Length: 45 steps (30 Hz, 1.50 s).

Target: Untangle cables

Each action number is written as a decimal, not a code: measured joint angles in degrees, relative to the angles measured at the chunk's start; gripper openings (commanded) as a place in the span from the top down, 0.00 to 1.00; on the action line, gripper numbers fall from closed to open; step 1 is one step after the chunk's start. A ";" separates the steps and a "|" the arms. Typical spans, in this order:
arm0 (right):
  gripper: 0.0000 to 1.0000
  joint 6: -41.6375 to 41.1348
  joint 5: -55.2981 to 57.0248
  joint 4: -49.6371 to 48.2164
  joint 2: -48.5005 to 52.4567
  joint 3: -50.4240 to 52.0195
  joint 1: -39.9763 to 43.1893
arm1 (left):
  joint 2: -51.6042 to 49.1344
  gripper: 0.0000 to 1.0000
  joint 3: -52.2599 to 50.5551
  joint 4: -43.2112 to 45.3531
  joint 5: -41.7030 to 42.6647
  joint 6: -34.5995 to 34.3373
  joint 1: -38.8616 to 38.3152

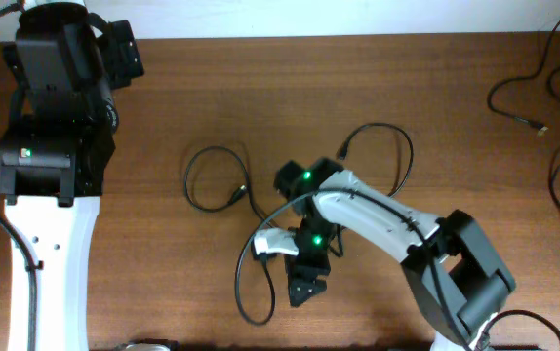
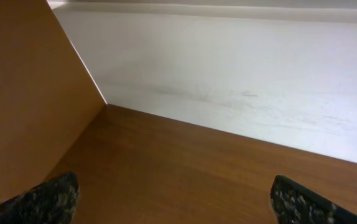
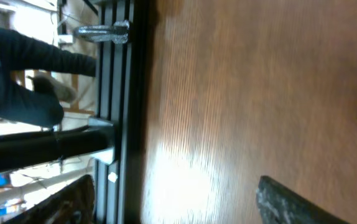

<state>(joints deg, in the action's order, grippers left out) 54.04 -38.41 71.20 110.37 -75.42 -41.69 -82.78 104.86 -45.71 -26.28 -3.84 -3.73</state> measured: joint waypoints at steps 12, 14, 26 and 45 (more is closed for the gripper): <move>0.01 -8.07 16.11 -15.08 -0.15 6.56 -1.07 | 0.00 0.01 0.00 -0.17 0.00 0.00 0.00; 0.01 -8.13 16.24 -14.86 -0.13 5.14 -1.05 | 0.00 0.01 0.00 -0.31 0.00 0.00 0.00; 0.00 -3.19 17.66 -21.09 1.99 0.28 -1.05 | 0.00 0.01 0.00 -0.39 0.02 0.00 0.00; 0.96 -3.56 22.67 -34.58 4.98 2.10 -0.98 | 0.00 0.01 0.00 -0.44 0.02 0.00 0.00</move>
<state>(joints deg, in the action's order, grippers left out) 50.48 -15.75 36.62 115.35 -73.32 -42.68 -82.78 104.86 -46.15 -26.26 -3.84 -3.73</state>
